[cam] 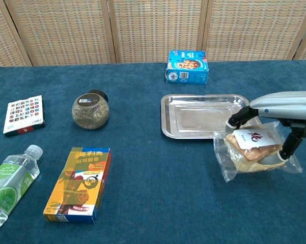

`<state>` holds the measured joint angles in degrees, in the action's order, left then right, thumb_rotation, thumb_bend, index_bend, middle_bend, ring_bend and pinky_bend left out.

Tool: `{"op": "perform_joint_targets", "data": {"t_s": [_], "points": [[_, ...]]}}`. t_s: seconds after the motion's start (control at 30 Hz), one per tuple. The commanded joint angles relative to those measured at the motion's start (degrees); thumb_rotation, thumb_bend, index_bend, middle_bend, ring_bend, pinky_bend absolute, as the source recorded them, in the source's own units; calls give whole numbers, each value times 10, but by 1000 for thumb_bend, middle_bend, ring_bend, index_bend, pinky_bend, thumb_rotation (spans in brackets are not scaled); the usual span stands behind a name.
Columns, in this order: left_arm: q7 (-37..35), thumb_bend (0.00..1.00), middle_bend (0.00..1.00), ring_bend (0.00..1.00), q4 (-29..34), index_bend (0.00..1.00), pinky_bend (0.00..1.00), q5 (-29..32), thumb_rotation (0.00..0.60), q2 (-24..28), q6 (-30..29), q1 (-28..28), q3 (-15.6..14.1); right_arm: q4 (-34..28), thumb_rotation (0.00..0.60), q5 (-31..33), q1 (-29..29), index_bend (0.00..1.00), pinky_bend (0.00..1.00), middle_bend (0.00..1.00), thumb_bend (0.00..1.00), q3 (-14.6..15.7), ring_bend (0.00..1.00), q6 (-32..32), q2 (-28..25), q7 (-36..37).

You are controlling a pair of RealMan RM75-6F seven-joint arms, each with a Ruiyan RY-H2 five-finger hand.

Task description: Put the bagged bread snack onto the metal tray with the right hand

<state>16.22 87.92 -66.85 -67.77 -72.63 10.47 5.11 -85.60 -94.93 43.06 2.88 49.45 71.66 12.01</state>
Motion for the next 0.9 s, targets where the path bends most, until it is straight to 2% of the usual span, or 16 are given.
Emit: {"op": "perform_joint_targets", "data": {"t_s": [0.03,0.3,0.47,0.9], "points": [[0,421,0,0,-1,0,0,4,600,-1,4,2,2,1,600,13,17,347,206,420,314,-14,216,-21,-3,-1],[-3,421,0,0,-5,0,0,17,600,0,15,7,6,44,600,44,60,353,206,426,314,-47,220,-70,16,21],[-8,421,0,0,-9,0,0,24,600,2,18,7,8,86,600,51,85,353,206,428,314,-57,221,-98,34,44],[-10,421,0,0,-18,0,0,36,600,0,29,11,9,206,600,29,133,354,207,430,314,-49,223,-132,84,134]]}}
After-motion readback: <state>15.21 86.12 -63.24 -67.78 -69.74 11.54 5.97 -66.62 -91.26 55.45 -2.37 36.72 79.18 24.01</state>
